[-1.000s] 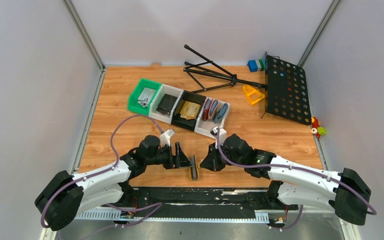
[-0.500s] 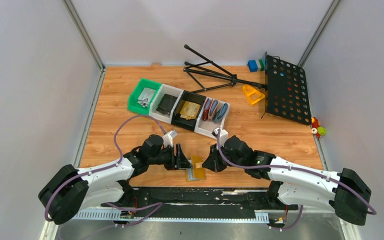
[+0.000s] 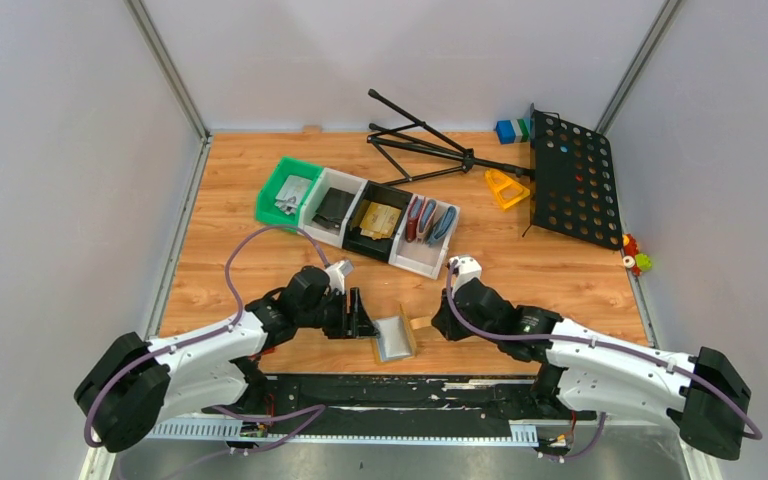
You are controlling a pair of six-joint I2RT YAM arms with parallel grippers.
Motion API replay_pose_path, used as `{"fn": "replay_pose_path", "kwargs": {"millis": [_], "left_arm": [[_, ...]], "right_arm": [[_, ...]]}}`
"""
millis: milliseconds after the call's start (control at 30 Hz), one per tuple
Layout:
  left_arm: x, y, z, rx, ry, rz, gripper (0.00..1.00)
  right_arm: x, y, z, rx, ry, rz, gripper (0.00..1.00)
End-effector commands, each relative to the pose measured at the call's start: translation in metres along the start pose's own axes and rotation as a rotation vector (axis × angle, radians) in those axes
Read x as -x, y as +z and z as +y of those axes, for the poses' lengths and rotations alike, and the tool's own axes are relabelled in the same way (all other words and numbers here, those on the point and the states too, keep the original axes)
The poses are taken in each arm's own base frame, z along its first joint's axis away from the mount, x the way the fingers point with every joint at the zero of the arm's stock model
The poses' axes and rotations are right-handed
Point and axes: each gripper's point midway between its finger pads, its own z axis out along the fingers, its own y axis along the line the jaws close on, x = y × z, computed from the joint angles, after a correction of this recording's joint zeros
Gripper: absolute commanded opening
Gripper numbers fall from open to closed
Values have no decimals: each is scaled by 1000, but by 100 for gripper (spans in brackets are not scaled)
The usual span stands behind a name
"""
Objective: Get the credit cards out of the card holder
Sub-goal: Open the card holder at the center of the board.
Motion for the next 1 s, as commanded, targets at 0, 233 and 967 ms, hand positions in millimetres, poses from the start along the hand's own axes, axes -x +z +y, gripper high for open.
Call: {"fn": "replay_pose_path", "kwargs": {"millis": [0, 233, 967], "left_arm": [[6, -3, 4, 66, 48, -3, 62], [-3, 8, 6, 71, 30, 49, 63], [6, 33, -56, -255, -44, 27, 62]], "right_arm": [[-5, -7, -52, -274, -14, 5, 0], [-24, -1, -83, -508, -60, 150, 0], [-34, 14, -59, -333, -88, 191, 0]]}}
